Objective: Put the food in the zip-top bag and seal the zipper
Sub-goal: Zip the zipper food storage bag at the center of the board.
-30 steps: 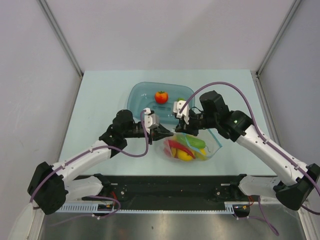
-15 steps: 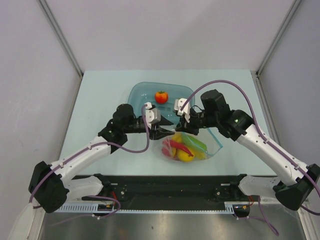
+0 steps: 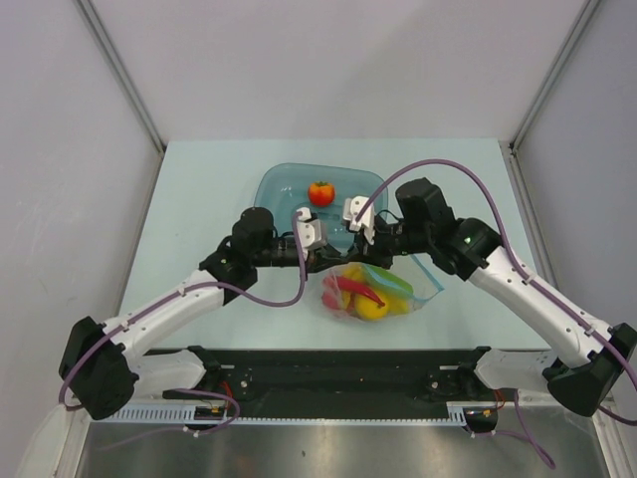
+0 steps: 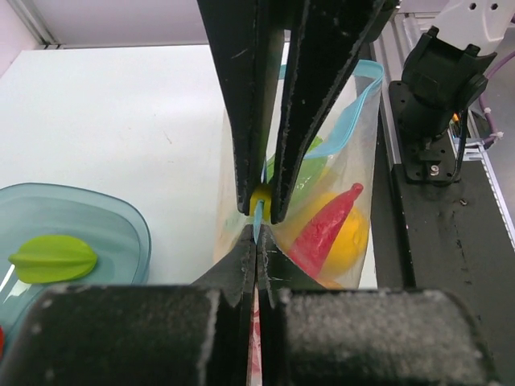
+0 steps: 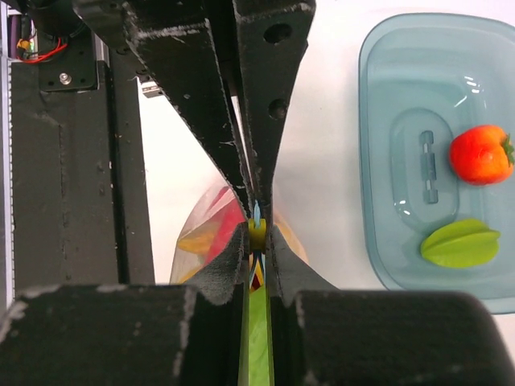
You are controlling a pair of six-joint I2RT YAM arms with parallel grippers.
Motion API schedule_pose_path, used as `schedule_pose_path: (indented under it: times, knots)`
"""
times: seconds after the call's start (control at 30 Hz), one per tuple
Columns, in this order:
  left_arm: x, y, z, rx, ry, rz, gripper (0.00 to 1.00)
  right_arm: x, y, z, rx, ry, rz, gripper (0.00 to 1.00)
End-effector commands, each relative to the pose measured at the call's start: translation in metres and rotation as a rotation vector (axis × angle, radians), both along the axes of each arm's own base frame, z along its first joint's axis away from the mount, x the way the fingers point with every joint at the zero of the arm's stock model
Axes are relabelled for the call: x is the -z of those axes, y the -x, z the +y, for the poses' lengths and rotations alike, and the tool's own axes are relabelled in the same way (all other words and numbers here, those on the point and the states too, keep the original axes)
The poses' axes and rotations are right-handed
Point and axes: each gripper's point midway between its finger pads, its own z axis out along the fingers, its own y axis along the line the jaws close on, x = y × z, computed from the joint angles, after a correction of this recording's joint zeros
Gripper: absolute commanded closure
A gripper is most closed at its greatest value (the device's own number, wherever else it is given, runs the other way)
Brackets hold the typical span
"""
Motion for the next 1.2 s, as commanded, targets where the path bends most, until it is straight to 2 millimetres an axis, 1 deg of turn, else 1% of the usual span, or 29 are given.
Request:
schedule_pose_path:
  times: [0.0, 0.07, 0.13, 0.2, 0.33, 0.43, 0.53, 0.57, 0.8, 1.03, 1.07, 1.13, 1.17]
  knots:
    - [-0.031, -0.006, 0.011, -0.059, 0.091, -0.085, 1.0, 0.007, 0.001, -0.01, -0.004, 0.046, -0.044, 1.0]
    - [-0.037, -0.005, 0.015, -0.073, 0.12, -0.077, 1.0, 0.013, -0.001, -0.018, 0.009, 0.067, -0.049, 1.0]
    - [-0.037, -0.006, 0.017, -0.081, 0.125, -0.085, 1.0, 0.021, -0.002, -0.025, 0.024, 0.084, -0.044, 1.0]
    - [-0.036, -0.004, 0.02, -0.084, 0.126, -0.093, 1.0, 0.023, -0.006, -0.032, 0.038, 0.094, -0.045, 1.0]
    - [-0.033, -0.003, 0.022, -0.091, 0.124, -0.097, 1.0, 0.018, -0.012, -0.037, 0.067, 0.089, -0.04, 1.0]
    - [-0.034, -0.004, 0.024, -0.102, 0.127, -0.101, 1.0, 0.017, -0.011, -0.041, 0.076, 0.091, -0.032, 1.0]
    - [-0.034, -0.008, 0.028, -0.121, 0.13, -0.097, 1.0, 0.02, -0.01, -0.051, 0.09, 0.111, -0.031, 1.0]
    - [-0.035, -0.01, 0.03, -0.13, 0.133, -0.101, 1.0, 0.024, -0.008, -0.055, 0.094, 0.124, -0.021, 1.0]
    - [-0.039, -0.023, 0.042, -0.195, 0.152, -0.083, 1.0, 0.026, -0.012, -0.086, 0.158, 0.169, -0.024, 1.0]
    - [-0.034, -0.035, 0.056, -0.27, 0.147, -0.061, 1.0, 0.034, -0.013, -0.119, 0.209, 0.228, -0.022, 1.0]
    - [-0.034, -0.036, 0.058, -0.274, 0.146, -0.063, 1.0, 0.035, -0.012, -0.126, 0.225, 0.238, -0.017, 1.0]
    - [-0.031, -0.038, 0.062, -0.283, 0.136, -0.066, 1.0, 0.037, -0.013, -0.134, 0.231, 0.255, -0.025, 1.0]
    - [-0.03, -0.039, 0.063, -0.288, 0.132, -0.069, 1.0, 0.039, -0.01, -0.139, 0.233, 0.266, -0.017, 1.0]
